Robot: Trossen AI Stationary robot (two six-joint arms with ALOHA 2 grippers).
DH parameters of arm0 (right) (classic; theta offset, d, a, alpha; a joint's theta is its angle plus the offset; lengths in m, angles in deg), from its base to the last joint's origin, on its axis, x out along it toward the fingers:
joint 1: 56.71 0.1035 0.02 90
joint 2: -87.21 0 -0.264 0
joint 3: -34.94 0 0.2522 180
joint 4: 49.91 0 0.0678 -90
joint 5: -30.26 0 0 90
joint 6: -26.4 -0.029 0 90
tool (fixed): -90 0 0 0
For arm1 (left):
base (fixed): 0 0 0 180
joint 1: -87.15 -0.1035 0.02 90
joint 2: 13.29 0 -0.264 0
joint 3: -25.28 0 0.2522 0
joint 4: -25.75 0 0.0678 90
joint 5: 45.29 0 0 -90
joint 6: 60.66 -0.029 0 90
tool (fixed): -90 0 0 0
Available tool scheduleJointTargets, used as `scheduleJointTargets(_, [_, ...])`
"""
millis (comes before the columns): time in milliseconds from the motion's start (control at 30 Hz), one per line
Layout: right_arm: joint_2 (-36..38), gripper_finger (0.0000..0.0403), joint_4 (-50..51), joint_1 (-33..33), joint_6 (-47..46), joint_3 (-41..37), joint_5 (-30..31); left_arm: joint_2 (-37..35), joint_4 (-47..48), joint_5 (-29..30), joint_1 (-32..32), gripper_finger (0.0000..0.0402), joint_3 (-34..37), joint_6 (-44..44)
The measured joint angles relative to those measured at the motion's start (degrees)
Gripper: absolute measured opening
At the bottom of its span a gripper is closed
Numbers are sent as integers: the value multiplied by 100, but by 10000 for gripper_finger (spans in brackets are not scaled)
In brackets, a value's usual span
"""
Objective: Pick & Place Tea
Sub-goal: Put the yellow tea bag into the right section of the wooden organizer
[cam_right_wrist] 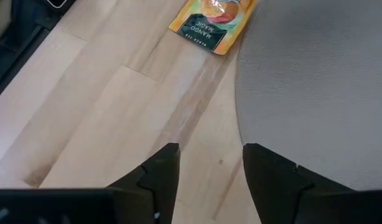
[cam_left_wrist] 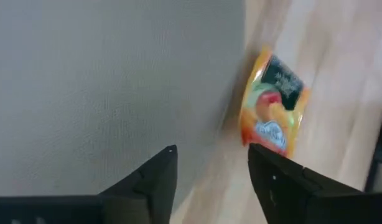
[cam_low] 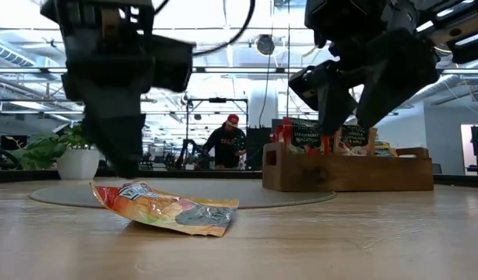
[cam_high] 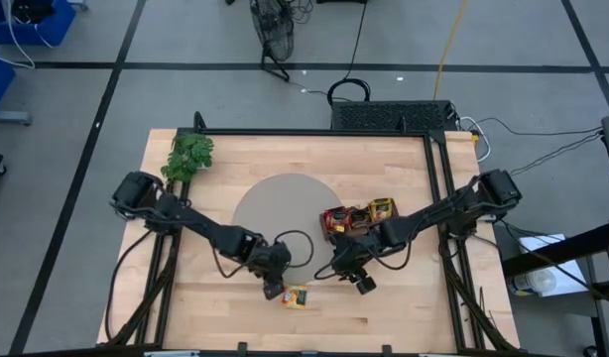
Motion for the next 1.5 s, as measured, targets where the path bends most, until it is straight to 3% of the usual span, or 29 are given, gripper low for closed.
scheduleJointTargets(267, [0,160,72,41,24,-2,-1,585,-790,-954,-123,215,-13,60])
scheduleJointTargets(667, [0,160,66,35,127,-2,2,748,-1084,-1411,-161,180,-11,-144])
scheduleJointTargets(833, [0,160,66,35,149,-2,2,748,-846,-1336,-200,128,-11,-387])
scheduleJointTargets(1000, [0,160,66,35,149,-2,2,759,-850,-1188,-198,22,-4,-926])
scheduleJointTargets(1100, [0,160,65,35,149,-2,2,686,-910,-1118,-165,7,2,-1191])
scheduleJointTargets(1200, [58,160,76,35,148,-2,2,393,-815,-734,-19,4,-134,-1687])
scheduleJointTargets(1300, [160,160,97,33,146,-2,28,-100,-647,65,125,3,-280,-2266])
scheduleJointTargets(1400, [254,160,104,32,136,0,149,-648,-433,1543,289,2,-333,-3007])
scheduleJointTargets(1500, [277,160,148,33,253,-2,906,-1141,-587,3551,478,2,-354,-3904])
